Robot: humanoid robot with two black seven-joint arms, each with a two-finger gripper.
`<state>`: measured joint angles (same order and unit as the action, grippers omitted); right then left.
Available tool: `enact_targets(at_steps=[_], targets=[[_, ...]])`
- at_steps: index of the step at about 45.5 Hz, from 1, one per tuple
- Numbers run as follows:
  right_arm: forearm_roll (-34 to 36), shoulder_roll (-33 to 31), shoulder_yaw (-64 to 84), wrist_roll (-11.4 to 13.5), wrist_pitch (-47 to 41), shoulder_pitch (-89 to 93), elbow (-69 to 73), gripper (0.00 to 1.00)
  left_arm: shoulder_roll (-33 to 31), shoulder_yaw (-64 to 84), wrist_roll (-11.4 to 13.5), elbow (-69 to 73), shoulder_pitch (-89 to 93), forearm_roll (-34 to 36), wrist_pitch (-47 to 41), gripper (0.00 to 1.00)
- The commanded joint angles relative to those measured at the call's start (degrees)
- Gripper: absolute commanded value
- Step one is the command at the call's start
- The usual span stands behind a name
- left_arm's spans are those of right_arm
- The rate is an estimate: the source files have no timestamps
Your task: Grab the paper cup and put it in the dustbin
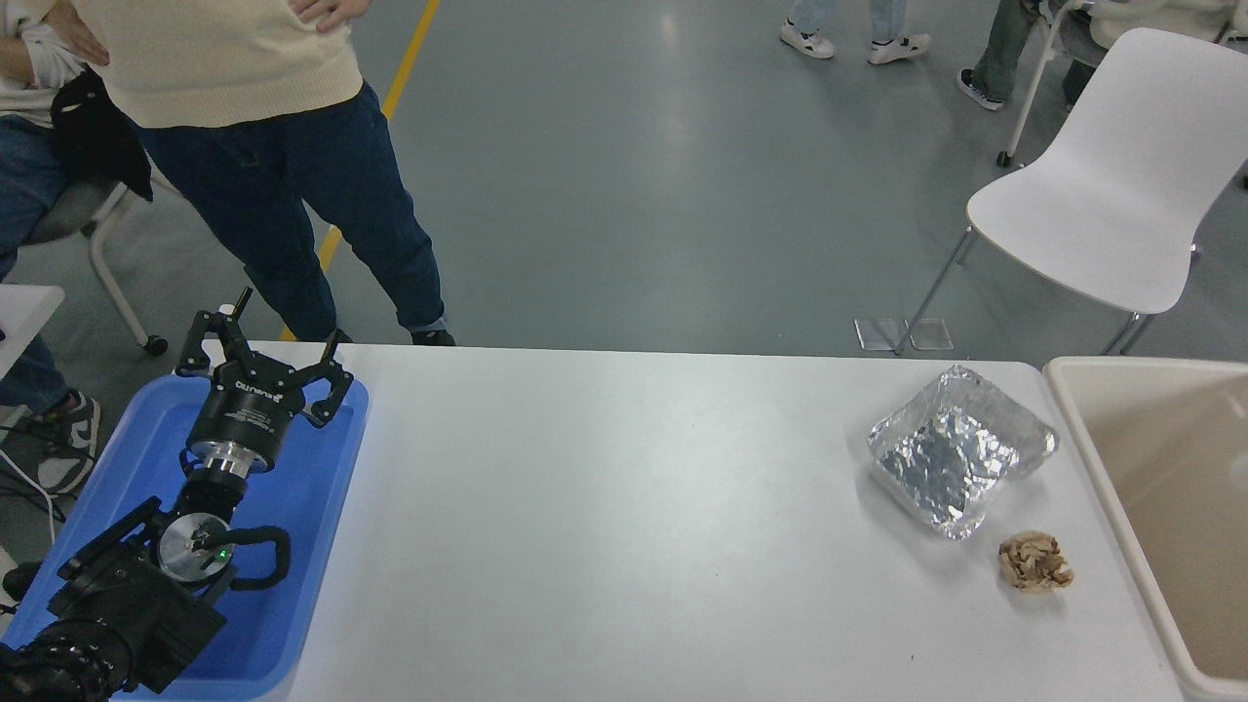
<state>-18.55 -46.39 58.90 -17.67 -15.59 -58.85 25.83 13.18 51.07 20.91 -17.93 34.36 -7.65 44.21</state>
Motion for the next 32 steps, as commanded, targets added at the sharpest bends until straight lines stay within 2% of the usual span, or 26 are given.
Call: enact_targets(at_steps=[1,9,19,32], targets=[[3.87,7.71,-11.34,6.50,2.84,15.16,-15.10,0.00,0.00,0.00,0.00,0.00,0.00,0.00,0.00,1.00],[3.78,11.40,-16.80,11.07,6.44,20.26,-21.44,0.00,0.00,0.00,0.00,0.00,0.00,0.00,0.00,1.00],[3.96,13.95,-17.59,17.75,10.40,21.49,-21.88,0.00,0.00,0.00,0.00,0.00,0.00,0.00,0.00,1.00],[3.87,15.62,-19.87,18.46,10.75,22.02,-21.70,0.00,0.00,0.00,0.00,0.00,0.00,0.00,0.00,1.00]])
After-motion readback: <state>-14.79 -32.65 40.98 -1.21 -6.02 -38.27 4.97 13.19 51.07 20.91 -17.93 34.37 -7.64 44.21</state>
